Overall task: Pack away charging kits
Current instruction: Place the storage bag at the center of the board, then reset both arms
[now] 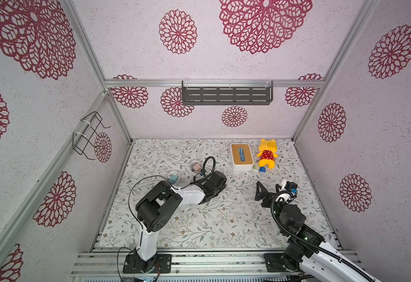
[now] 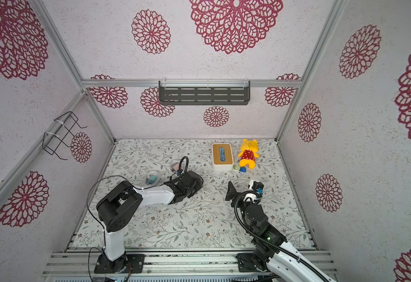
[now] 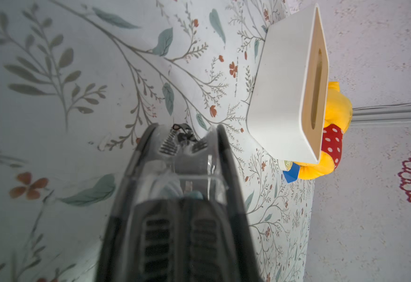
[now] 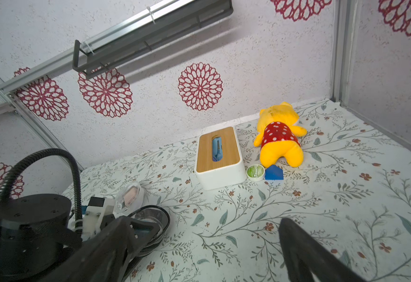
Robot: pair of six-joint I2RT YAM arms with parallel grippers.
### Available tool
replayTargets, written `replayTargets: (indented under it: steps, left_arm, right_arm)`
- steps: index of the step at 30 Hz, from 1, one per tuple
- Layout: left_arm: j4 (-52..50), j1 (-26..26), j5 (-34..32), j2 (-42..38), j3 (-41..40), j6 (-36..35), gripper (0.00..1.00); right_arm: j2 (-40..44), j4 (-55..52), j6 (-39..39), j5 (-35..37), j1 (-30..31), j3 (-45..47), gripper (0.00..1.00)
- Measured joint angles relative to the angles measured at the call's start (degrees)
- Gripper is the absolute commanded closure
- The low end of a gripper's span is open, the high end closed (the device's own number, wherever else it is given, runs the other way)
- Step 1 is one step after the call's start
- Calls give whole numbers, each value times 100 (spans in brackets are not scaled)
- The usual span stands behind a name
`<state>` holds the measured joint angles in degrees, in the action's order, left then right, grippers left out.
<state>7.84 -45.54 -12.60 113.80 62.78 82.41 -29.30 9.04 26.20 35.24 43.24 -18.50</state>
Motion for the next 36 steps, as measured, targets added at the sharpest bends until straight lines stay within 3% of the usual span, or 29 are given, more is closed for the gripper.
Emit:
replayTargets:
  steps: [1, 2, 7, 12, 18, 23, 26, 30, 32, 36]
  left_arm:
    - [63, 2, 4, 24, -81, 70, 26]
    - [249, 7, -11, 17, -219, 181, 2]
    - [111, 4, -221, -466, -544, 503, 2]
    - [-1449, 7, -831, -1178, -739, 549, 2]
    - [-3825, 15, -2155, -2551, -483, 413, 2]
    - [-5049, 164, -3316, -3921, -457, -33, 2]
    - [-5311, 540, -4009, -4424, -529, -656, 2]
    - [-4271, 844, -5051, -4809, -1606, -2562, 2]
    - [-3670, 1069, -5230, -4780, -2124, -3567, 2]
    - [-2127, 2293, -5003, -4920, -2968, -5086, 2]
  right_arm:
    - [-87, -55, 79, -59, -7, -31, 1]
    - [-188, -129, 153, -114, -9, -85, 1]
    - [-708, -560, 505, -317, -11, -634, 1]
    - [-1152, -448, 476, -245, -13, -1021, 1]
    - [-1521, 343, -778, 376, -168, -721, 1]
    - [-2603, 1014, -1628, 304, -1174, -678, 1]
    - [-3401, 1248, -1731, 223, -1779, -610, 2]
    - [-4264, 1438, -2009, 385, -2009, -627, 2]
    - [-4378, 1921, -2216, 535, -2070, -511, 2]
    - [-4476, 3143, -2205, 560, -2682, 127, 1]
